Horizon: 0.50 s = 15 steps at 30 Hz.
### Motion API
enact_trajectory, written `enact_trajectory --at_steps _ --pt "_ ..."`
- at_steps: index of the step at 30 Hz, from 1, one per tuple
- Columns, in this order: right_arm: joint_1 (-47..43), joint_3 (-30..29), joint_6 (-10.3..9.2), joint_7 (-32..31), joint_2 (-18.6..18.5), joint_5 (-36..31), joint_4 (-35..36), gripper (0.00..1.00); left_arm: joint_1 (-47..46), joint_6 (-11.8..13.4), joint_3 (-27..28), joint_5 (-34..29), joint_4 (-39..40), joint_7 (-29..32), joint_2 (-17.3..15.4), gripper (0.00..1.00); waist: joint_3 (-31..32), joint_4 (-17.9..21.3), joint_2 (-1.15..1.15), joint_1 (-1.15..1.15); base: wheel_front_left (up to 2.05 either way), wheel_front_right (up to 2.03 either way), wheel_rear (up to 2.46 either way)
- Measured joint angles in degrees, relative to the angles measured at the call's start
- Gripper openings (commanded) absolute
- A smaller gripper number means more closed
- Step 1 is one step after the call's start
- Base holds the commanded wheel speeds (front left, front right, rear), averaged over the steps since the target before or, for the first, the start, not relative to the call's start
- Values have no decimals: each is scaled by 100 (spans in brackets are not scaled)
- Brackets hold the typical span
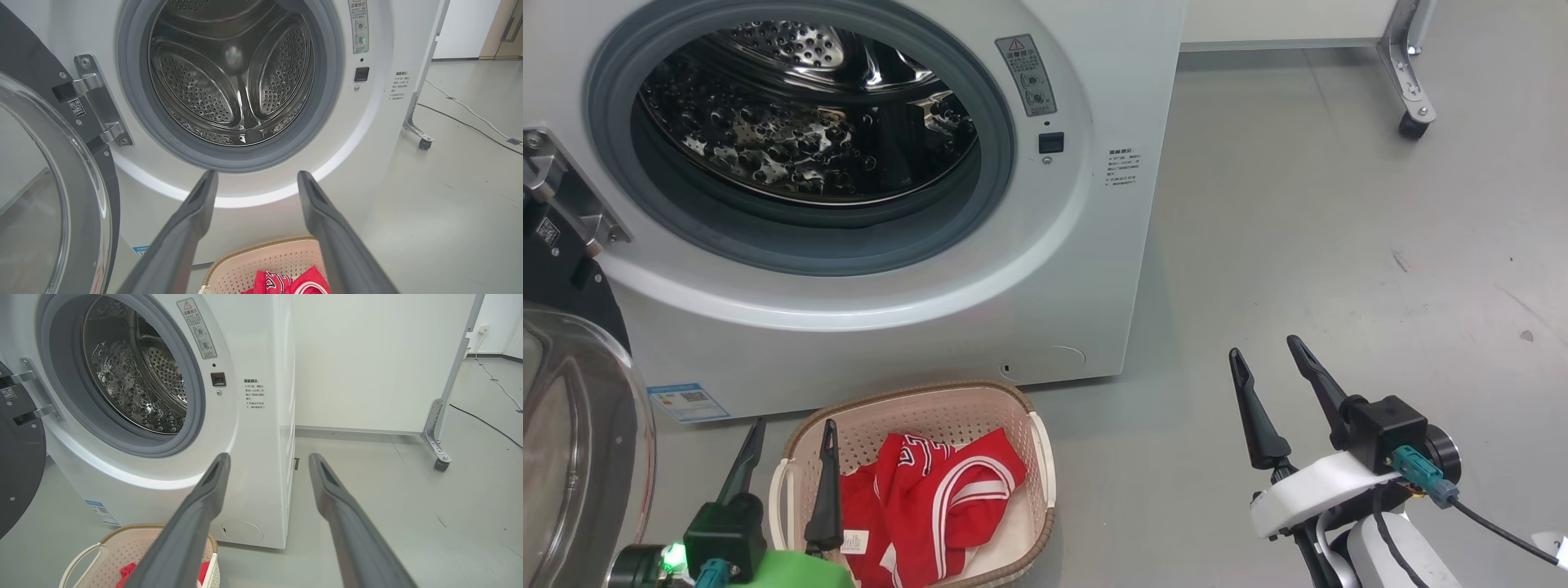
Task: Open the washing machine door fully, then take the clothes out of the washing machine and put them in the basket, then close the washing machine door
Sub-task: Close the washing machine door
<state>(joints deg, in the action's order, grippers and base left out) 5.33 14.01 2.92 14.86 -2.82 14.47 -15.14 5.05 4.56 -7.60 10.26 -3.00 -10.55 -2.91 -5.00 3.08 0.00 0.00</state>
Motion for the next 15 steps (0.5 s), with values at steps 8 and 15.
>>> enact_trajectory --at_steps 8,15 --pt "0 -1 0 0 1 0 0 100 30 27 -1 -88 119 73 -23 100 -3 2 0 0 -16 36 -20" --pt "0 -5 1 0 1 0 0 100 34 37 -2 -127 174 99 -23 100 10 3 0 0 -51 65 -15"
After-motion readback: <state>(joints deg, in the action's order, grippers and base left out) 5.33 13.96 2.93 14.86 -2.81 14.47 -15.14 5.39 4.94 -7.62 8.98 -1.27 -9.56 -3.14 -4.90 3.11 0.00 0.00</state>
